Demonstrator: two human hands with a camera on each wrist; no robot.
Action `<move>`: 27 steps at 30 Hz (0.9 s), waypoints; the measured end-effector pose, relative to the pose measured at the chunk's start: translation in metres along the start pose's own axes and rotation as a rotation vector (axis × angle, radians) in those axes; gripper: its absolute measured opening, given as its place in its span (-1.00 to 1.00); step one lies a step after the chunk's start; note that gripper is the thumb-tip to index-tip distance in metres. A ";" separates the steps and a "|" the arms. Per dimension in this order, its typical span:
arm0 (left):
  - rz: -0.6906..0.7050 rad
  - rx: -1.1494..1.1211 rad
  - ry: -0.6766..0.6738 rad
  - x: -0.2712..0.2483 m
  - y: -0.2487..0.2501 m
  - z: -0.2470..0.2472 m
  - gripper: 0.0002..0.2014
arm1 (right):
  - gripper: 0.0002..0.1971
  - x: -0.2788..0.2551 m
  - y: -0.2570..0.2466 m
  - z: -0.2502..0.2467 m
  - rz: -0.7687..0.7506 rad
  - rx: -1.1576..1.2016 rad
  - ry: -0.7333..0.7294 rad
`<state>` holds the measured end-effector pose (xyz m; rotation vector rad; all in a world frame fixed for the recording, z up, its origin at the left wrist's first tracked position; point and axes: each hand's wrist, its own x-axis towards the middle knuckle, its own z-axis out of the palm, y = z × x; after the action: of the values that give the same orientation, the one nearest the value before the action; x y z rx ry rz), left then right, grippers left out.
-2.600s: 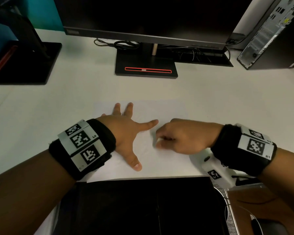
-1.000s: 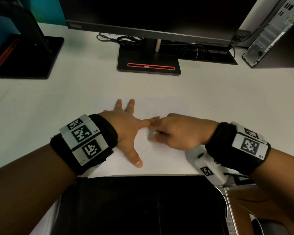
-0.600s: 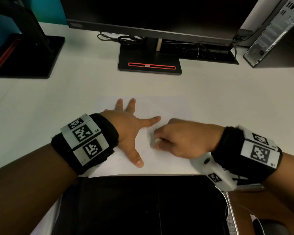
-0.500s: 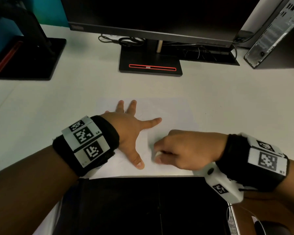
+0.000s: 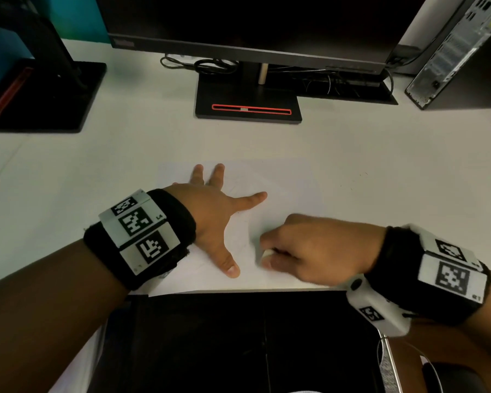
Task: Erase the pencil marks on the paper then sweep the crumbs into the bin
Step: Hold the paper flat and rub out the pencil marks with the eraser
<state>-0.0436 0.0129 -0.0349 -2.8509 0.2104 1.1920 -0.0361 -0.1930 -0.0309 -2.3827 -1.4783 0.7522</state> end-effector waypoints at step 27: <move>-0.005 0.010 -0.037 -0.005 0.003 -0.002 0.44 | -0.69 0.001 -0.009 0.009 0.027 0.012 -0.024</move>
<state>-0.0459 0.0106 -0.0297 -2.8168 0.2067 1.2383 -0.0469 -0.1889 -0.0345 -2.3970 -1.4495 0.7960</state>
